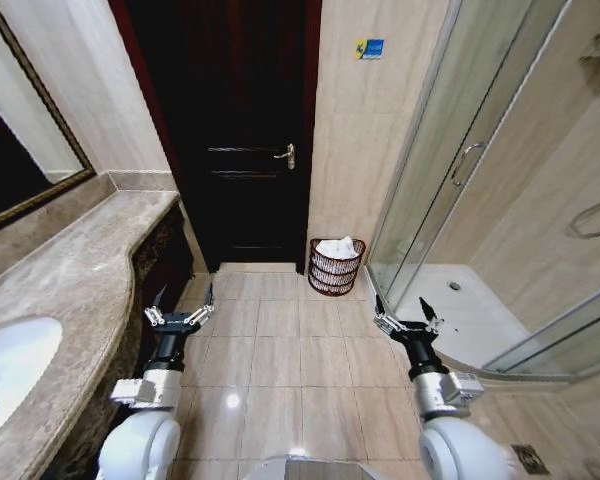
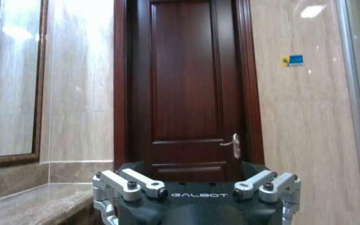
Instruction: Discard the used towel into the hamper.
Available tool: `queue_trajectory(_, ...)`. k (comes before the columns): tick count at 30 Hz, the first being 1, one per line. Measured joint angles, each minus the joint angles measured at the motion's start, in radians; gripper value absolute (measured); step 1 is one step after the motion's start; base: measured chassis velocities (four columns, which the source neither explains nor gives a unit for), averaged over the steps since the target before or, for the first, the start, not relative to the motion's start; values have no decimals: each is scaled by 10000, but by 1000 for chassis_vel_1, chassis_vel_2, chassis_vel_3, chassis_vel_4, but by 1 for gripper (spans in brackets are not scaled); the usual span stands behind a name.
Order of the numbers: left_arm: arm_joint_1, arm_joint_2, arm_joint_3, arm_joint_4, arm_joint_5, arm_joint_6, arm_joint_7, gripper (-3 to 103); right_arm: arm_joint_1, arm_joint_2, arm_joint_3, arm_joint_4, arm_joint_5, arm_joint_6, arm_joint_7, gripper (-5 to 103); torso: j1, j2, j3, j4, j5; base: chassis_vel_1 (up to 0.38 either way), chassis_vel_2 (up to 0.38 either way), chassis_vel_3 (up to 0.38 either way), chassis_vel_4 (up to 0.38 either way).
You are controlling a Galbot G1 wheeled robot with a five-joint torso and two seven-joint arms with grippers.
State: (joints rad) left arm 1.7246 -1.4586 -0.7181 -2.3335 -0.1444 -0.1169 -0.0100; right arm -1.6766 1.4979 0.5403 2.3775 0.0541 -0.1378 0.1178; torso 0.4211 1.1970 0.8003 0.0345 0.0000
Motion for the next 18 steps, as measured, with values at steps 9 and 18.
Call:
queue_trajectory(9, 22, -23, 494, -23, 296, 175, 72, 100, 127, 117, -105, 2, -357, 348, 338, 100, 0, 0, 0, 0, 1, 0, 0, 0, 0)
queue_trajectory(18, -172, 81, 479, 56, 107, 274, 145, 100, 14, 141, -38, 153, -573, 328, 261, 100, 0, 0, 0, 0, -1, 0, 0, 0, 0)
